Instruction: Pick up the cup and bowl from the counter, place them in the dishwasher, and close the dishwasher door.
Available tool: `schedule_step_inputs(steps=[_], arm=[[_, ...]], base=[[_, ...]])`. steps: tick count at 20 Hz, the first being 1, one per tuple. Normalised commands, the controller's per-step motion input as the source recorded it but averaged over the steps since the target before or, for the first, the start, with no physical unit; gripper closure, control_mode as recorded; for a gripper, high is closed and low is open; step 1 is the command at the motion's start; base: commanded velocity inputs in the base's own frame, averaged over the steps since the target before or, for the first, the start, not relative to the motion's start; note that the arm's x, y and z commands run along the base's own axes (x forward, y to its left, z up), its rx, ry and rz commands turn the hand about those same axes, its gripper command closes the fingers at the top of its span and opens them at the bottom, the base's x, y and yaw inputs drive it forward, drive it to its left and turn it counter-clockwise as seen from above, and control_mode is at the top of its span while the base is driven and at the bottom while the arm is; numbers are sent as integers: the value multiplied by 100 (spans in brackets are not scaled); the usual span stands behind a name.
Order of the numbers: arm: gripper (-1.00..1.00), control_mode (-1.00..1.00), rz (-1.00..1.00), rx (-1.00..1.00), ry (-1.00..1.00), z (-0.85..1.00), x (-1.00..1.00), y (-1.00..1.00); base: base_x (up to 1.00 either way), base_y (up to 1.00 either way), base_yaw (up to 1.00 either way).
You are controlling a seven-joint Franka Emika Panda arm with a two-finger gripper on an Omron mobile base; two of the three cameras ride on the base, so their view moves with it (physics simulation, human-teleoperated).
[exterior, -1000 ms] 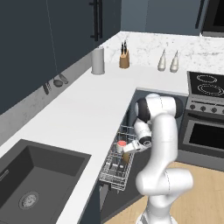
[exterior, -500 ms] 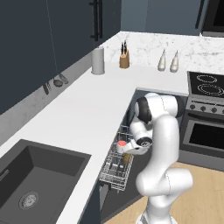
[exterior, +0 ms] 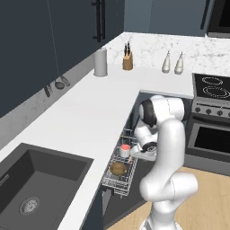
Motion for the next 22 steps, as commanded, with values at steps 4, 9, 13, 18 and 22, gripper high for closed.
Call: schedule_step_inputs(steps=[4,9,13,18,22], arm=[[-100,-100,-6,10,0,0,-25,-59],[-100,-100,-2,15,0,-3,-18,-40],[-100,-100,-4,3,0,-21,5,-6],[-100,-100,-2,3,0,-30,23,7],[-100,-100,0,8,0,-25,27,27]], base=[[0,0,0],[0,0,0],[0,0,0],[0,0,0],[0,0,0]])
